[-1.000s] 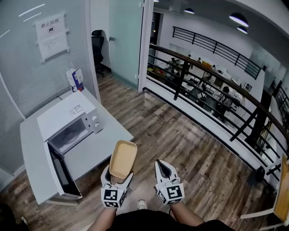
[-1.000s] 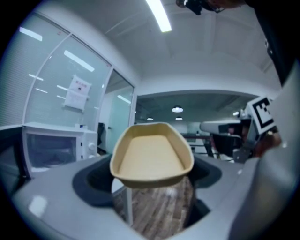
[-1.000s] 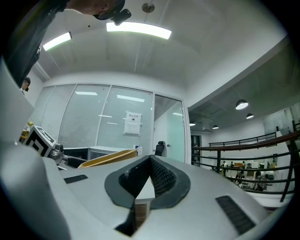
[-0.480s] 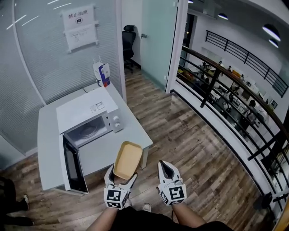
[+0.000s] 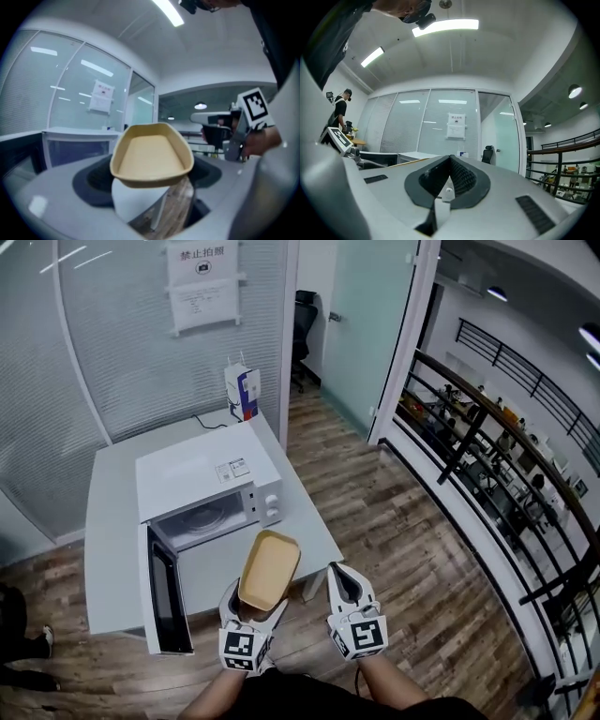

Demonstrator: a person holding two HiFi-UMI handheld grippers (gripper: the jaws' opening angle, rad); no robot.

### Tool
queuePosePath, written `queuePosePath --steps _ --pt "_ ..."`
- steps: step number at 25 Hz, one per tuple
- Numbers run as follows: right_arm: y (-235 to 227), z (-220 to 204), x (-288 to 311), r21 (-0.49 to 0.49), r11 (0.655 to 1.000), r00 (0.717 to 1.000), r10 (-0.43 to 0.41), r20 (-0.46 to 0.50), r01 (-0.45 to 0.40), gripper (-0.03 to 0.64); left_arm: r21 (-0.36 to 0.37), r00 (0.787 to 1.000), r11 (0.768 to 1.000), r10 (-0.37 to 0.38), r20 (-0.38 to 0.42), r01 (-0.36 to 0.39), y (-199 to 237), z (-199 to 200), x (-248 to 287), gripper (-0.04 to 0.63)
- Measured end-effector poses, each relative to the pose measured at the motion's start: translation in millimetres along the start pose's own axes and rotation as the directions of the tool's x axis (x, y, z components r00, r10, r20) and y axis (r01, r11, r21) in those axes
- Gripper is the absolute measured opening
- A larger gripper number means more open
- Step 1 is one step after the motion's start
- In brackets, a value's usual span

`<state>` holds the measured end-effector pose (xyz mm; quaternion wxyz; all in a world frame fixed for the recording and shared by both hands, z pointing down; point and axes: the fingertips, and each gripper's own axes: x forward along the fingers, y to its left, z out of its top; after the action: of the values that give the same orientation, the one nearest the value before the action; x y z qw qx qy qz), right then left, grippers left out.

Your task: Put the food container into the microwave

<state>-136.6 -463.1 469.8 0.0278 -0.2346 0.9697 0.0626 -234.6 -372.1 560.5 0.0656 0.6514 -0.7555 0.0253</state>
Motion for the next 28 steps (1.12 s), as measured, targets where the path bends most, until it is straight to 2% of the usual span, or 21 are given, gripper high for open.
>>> queuePosePath --steps 5,10,16,22,28 --pt "12 -6 47 0.047 0.998 0.999 0.035 0.004 -0.035 -0.002 -0.027 1.000 0.999 0.024 0.009 -0.024 38 3 11 0.471" --pt "36 -12 87 0.026 0.997 0.997 0.072 -0.009 -0.072 -0.002 -0.018 0.998 0.998 0.054 0.017 -0.053 77 4 18 0.471" --pt "60 -16 118 0.012 0.990 0.990 0.142 -0.021 -0.142 -0.002 -0.037 0.993 0.993 0.114 -0.004 -0.114 101 -6 16 0.471" --pt "72 -27 159 -0.012 0.975 0.973 0.223 -0.053 -0.224 -0.002 -0.031 0.979 0.979 0.199 -0.039 -0.201 125 -23 19 0.471" --pt "83 -44 192 0.020 0.946 0.944 0.325 -0.051 -0.324 -0.002 0.000 0.957 0.960 0.281 -0.070 -0.282 140 -38 22 0.471"
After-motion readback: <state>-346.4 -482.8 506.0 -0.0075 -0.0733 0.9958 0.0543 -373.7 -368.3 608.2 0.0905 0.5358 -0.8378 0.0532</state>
